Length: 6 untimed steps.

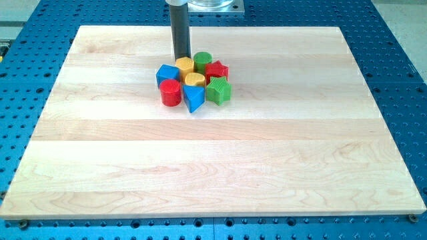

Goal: Slightly push the green circle into the yellow blocks

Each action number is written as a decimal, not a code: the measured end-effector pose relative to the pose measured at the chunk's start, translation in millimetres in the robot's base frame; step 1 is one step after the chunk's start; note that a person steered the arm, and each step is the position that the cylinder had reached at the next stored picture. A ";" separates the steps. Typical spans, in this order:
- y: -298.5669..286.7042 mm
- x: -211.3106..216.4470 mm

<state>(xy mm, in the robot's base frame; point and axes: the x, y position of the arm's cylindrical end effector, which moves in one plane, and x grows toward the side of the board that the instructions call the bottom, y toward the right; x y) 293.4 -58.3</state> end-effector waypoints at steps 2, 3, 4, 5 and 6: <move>33.4 -16.2; 20.6 -11.7; 25.3 16.0; 19.3 17.8; 22.5 0.6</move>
